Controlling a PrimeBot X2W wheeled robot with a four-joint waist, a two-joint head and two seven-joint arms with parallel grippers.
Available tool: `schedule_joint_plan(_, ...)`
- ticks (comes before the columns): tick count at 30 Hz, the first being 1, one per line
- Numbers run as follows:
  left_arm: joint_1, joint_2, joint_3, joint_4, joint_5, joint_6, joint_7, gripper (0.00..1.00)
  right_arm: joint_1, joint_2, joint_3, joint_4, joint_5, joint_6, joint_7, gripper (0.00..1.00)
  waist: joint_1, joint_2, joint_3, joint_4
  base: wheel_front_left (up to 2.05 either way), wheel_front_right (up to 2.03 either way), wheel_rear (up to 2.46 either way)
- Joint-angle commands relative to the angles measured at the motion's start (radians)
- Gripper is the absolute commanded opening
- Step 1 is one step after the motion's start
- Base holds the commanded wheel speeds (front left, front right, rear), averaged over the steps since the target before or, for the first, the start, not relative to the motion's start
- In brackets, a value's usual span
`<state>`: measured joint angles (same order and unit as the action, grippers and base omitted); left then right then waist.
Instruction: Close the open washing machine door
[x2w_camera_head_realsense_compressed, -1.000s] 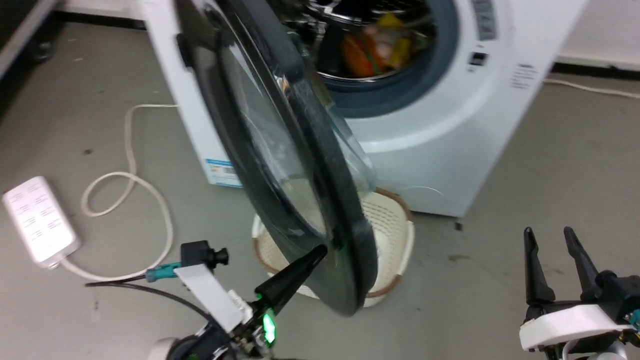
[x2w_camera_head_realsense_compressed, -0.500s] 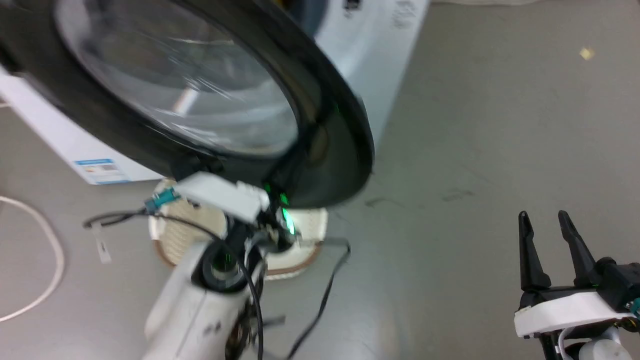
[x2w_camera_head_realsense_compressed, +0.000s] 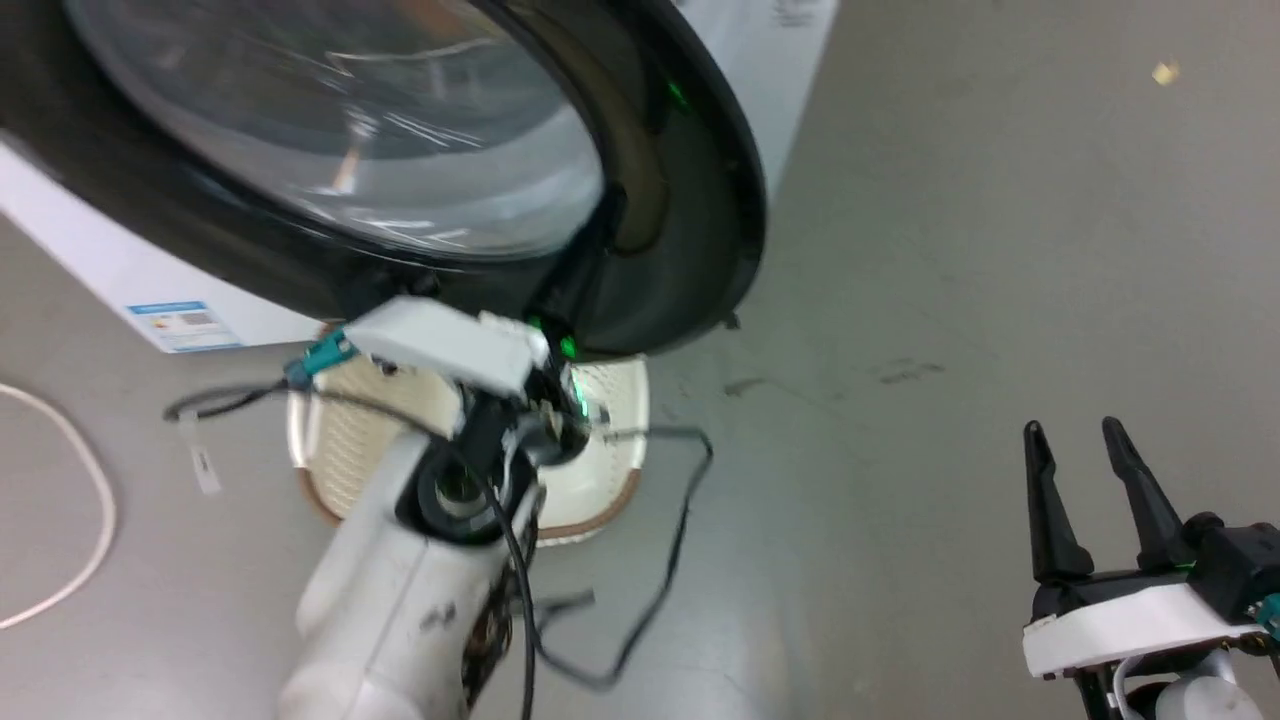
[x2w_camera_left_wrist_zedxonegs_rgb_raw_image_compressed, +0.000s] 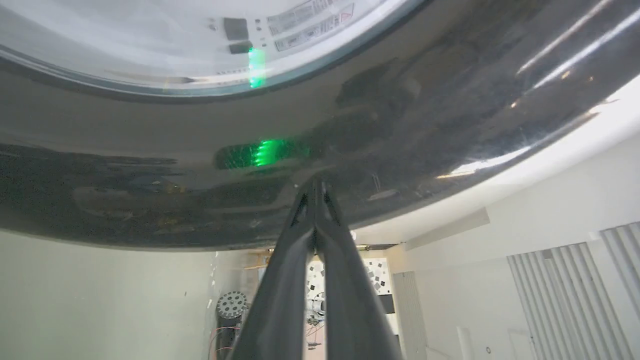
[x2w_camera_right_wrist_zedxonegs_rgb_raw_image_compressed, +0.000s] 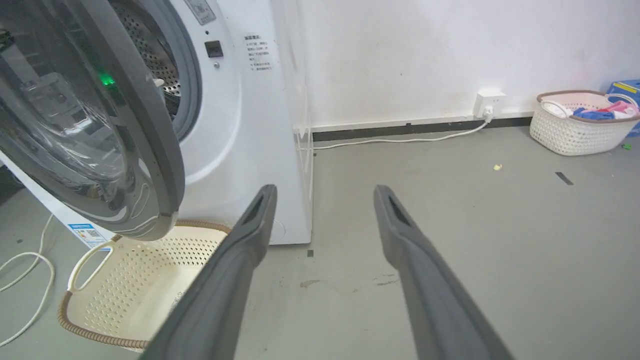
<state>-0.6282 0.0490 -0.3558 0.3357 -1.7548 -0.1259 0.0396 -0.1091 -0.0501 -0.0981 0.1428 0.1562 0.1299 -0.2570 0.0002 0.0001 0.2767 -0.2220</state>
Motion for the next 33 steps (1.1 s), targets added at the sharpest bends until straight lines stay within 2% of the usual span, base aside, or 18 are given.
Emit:
schedule_joint_plan(1,0.040,0.006,-0.005,-0.023,0.027,-0.005,0.005,0.00,-0.011,0.000,-0.003,-0.010,-0.007,0.001,-0.005,1.00,-0.0002,-0.0001,-0.034,0.035,0.00,0.00,0.00)
schedule_joint_plan(5,0.157,0.051,-0.011,-0.130,0.139,-0.005,-0.032,0.00,0.002,0.000,-0.007,-0.032,-0.017,0.001,-0.005,1.00,-0.0002,-0.0001,-0.083,0.090,0.00,0.00,0.00)
schedule_joint_plan(8,0.258,0.104,-0.007,-0.212,0.230,-0.005,-0.112,0.00,0.019,0.000,-0.002,-0.045,-0.023,0.001,-0.005,1.00,-0.0002,-0.0001,-0.122,0.130,0.00,0.00,0.00)
schedule_joint_plan(9,0.292,0.121,-0.001,-0.231,0.261,-0.005,-0.152,0.13,0.025,0.000,0.001,-0.048,-0.024,0.001,-0.005,1.00,-0.0002,-0.0001,-0.135,0.142,0.00,0.00,0.00)
schedule_joint_plan(10,0.322,0.141,0.001,-0.243,0.302,-0.005,-0.196,1.00,0.032,0.000,0.001,-0.052,-0.024,0.001,-0.005,1.00,-0.0002,-0.0001,-0.146,0.156,0.00,0.00,0.00)
schedule_joint_plan(12,0.373,0.190,-0.008,-0.249,0.420,-0.005,-0.268,1.00,0.047,0.000,0.001,-0.056,-0.023,0.001,-0.005,1.00,-0.0002,-0.0001,-0.170,0.182,0.00,0.00,0.00)
schedule_joint_plan(15,0.440,0.222,0.028,-0.250,0.615,-0.005,-0.299,1.00,0.072,0.000,0.006,-0.057,-0.021,0.001,-0.005,1.00,-0.0002,-0.0001,-0.202,0.217,0.00,0.00,0.00)
schedule_joint_plan(17,0.482,0.203,0.121,-0.262,0.798,-0.004,-0.300,1.00,0.089,0.000,0.013,-0.061,-0.020,0.001,-0.005,1.00,-0.0002,-0.0001,-0.215,0.238,0.00,0.00,0.00)
schedule_joint_plan(19,0.522,0.171,0.201,-0.282,1.002,0.016,-0.301,1.00,0.103,0.000,0.024,-0.066,-0.022,0.001,-0.005,1.00,-0.0002,-0.0001,-0.224,0.255,0.00,0.00,0.00)
schedule_joint_plan(22,0.568,0.131,0.244,-0.326,1.263,0.040,-0.301,1.00,0.121,0.000,0.044,-0.072,-0.030,0.001,-0.005,1.00,-0.0002,-0.0001,-0.234,0.272,0.00,0.00,0.00)
schedule_joint_plan(25,0.605,0.098,0.266,-0.350,1.426,0.056,-0.301,1.00,0.134,0.000,0.069,-0.079,-0.037,0.001,-0.005,1.00,-0.0002,-0.0001,-0.239,0.279,0.00,0.00,0.00)
schedule_joint_plan(28,0.635,0.089,0.266,-0.346,1.535,0.064,-0.301,1.00,0.143,0.000,0.099,-0.089,-0.049,0.001,-0.005,1.00,-0.0002,-0.0001,-0.245,0.281,0.00,0.00,0.00)
schedule_joint_plan(29,0.659,0.080,0.259,-0.324,1.623,0.075,-0.301,1.00,0.155,0.000,0.124,-0.111,-0.070,0.001,-0.005,1.00,-0.0002,-0.0001,-0.244,0.290,0.00,0.00,0.00)
schedule_joint_plan(30,0.661,0.075,0.258,-0.322,1.637,0.080,-0.301,1.00,0.158,0.000,0.128,-0.114,-0.073,0.001,-0.005,1.00,-0.0002,-0.0001,-0.240,0.293,0.00,0.00,0.00)
schedule_joint_plan(31,0.661,0.069,0.259,-0.320,1.647,0.086,-0.301,1.00,0.158,0.000,0.133,-0.115,-0.075,0.001,-0.005,0.84,-0.0002,-0.0001,-0.235,0.297,0.00,0.00,0.00)
schedule_joint_plan(32,0.661,0.063,0.260,-0.319,1.653,0.091,-0.301,1.00,0.155,0.000,0.138,-0.116,-0.079,0.001,-0.005,0.24,-0.0002,-0.0001,-0.228,0.300,0.00,0.00,0.00)
schedule_joint_plan(33,0.659,0.058,0.259,-0.319,1.659,0.094,-0.301,1.00,0.148,-0.003,0.147,-0.117,-0.085,0.001,-0.005,0.00,-0.0002,-0.0001,-0.220,0.304,0.00,0.00,0.00)
